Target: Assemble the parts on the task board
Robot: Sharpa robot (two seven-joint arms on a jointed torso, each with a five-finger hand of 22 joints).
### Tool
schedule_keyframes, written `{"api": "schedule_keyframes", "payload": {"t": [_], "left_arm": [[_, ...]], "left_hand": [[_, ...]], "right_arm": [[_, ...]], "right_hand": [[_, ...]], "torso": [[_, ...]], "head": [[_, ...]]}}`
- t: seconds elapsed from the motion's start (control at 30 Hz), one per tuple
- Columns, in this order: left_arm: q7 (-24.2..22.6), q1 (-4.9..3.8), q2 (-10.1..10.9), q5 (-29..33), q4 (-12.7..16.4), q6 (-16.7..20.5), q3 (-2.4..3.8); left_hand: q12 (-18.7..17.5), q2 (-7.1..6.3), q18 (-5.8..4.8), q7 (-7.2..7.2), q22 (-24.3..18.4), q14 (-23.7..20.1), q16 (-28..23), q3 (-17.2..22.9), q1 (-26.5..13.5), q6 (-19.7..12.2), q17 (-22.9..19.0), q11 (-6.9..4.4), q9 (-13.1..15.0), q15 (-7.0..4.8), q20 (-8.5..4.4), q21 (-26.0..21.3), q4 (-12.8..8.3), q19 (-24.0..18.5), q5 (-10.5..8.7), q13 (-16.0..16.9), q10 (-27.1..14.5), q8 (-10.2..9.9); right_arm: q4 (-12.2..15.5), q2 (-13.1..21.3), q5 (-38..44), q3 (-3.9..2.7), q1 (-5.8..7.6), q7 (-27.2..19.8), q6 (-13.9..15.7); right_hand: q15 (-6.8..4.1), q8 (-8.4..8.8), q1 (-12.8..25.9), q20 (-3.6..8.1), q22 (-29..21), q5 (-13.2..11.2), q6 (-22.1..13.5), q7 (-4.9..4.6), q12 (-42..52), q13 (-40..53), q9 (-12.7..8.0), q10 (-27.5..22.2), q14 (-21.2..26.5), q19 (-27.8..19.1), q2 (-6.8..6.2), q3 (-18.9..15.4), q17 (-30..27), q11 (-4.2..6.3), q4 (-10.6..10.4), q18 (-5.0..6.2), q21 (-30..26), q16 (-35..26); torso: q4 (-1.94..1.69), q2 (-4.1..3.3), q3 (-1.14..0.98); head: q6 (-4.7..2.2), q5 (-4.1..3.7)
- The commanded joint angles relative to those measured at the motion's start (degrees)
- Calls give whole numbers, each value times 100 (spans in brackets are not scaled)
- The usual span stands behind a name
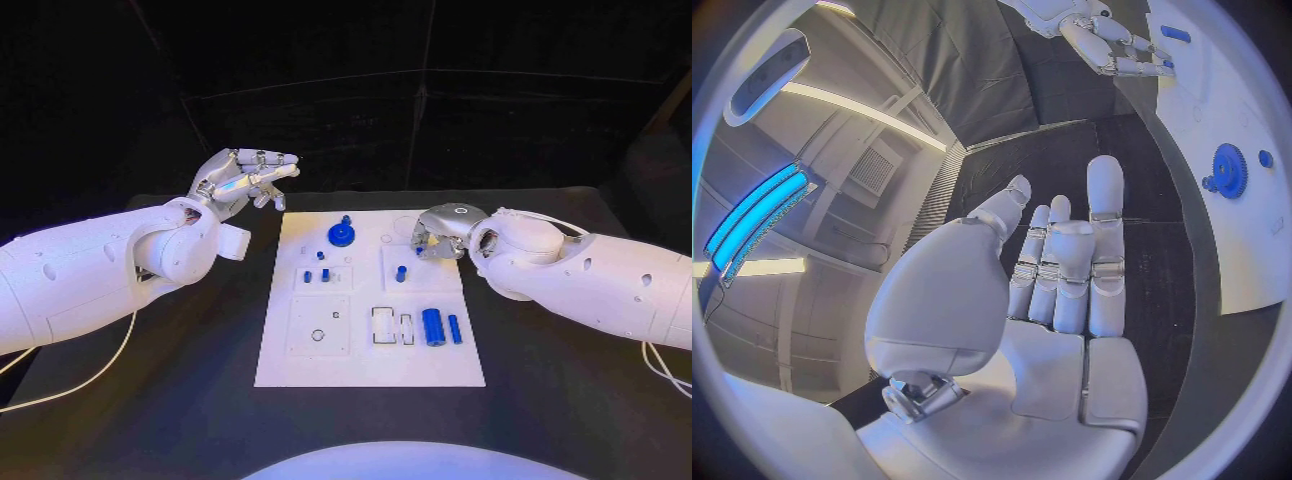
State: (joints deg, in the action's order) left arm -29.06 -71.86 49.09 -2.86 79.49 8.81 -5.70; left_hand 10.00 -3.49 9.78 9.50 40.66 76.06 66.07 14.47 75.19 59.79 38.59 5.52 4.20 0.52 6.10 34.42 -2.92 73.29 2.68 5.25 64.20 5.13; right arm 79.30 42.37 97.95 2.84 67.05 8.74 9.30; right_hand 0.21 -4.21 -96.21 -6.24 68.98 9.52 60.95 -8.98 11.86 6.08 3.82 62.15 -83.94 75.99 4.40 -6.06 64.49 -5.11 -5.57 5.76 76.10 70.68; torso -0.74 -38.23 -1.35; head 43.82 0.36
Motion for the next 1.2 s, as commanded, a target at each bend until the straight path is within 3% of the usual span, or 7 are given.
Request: {"api": "schedule_keyframes", "payload": {"t": [0.03, 0.6, 0.63, 0.67, 0.73, 0.87, 1.2], "left_arm": [[-150, -7, 5, 127, 19, -13, 3], [-127, -6, 38, 128, 19, 25, 2], [-125, -6, 43, 128, 18, 27, 2], [-124, -6, 46, 128, 17, 28, 2], [-121, -6, 52, 128, 13, 32, 2], [-111, -6, 63, 128, 3, 31, 2], [-119, -7, 76, 128, -10, 14, 2]], "left_hand": [[35, 24, 66, 25, -11, -32, -26, 9, 32, 34, -13, 7, 1, 2, 5, -39, -5, -38, 23, 3, 13, 34], [57, 37, 64, 37, -38, -94, -95, 21, 73, 16, -152, 18, -3, 10, 9, -77, -25, -52, 24, -6, -18, 45], [61, 41, 64, 39, -43, -104, -105, 25, 82, 11, -170, 19, -3, 11, 10, -85, -29, -54, 24, -8, -25, 47], [61, 41, 64, 39, -43, -104, -105, 25, 82, 11, -170, 19, -3, 11, 10, -85, -29, -54, 24, -8, -25, 47], [65, 44, 64, 40, -47, -108, -107, 29, 90, 7, -174, 20, -4, 12, 11, -90, -33, -55, 24, -9, -30, 48], [68, 45, 64, 42, -51, -117, -119, 32, 97, 2, -199, 22, -5, 13, 12, -96, -37, -56, 24, -11, -36, 49], [91, 1, 60, 63, -77, -143, -141, -19, 38, -33, -246, 42, -11, 29, 22, -129, -14, -61, 21, -19, -71, 53]], "right_arm": [[-17, -27, 68, -2, -9, -11, -165], [-24, -66, 230, -2, -55, 146, -1], [0, -55, 237, -2, -56, 155, 56], [14, -48, 239, -2, -56, 158, 83], [69, -21, 245, -3, -57, 164, 167], [236, 74, 252, -5, -57, 175, 376], [550, 289, 245, -12, -53, 207, 783]], "right_hand": [[5, 23, -62, -13, 45, -31, 55, -11, -48, -31, 1, 59, -203, 55, 16, 64, 6, -7, 4, -94, 42, 30], [-64, -5, -66, 46, 477, -418, 339, 55, -107, -213, 13, 445, -184, 269, 58, 1068, -108, 69, 179, -177, 359, 62], [-58, 9, 19, 48, 511, -437, 360, 67, -132, -219, 8, 473, -182, 278, -23, 1306, -129, 66, 224, -184, 387, 68], [-30, 52, 252, 45, 549, -447, 386, 110, -200, -234, -4, 510, -176, 269, -250, 1845, -172, 59, 320, -190, 424, 87], [-74, 35, 561, 43, 588, -446, 415, 14, -218, -211, 5, 577, -168, 268, -461, 2436, -221, 51, 414, -184, 450, 104], [-58, 31, 865, 28, 621, -442, 431, 37, -227, -199, 10, 594, -161, 280, -654, 3043, -259, 60, 577, -197, 473, 129], [-44, 26, 1242, 26, 659, -542, 448, 34, -220, -188, 14, 598, -159, 299, -837, 3484, -288, 64, 719, -201, 497, 171]], "torso": [[0, 2, 1], [7, 9, 5], [10, 8, 4], [12, 7, 3], [8, 9, 3], [5, 12, 6], [0, 8, 7]], "head": [[16, 5], [54, -4], [57, -2], [57, -1], [54, -4], [65, -13], [36, -15]]}}
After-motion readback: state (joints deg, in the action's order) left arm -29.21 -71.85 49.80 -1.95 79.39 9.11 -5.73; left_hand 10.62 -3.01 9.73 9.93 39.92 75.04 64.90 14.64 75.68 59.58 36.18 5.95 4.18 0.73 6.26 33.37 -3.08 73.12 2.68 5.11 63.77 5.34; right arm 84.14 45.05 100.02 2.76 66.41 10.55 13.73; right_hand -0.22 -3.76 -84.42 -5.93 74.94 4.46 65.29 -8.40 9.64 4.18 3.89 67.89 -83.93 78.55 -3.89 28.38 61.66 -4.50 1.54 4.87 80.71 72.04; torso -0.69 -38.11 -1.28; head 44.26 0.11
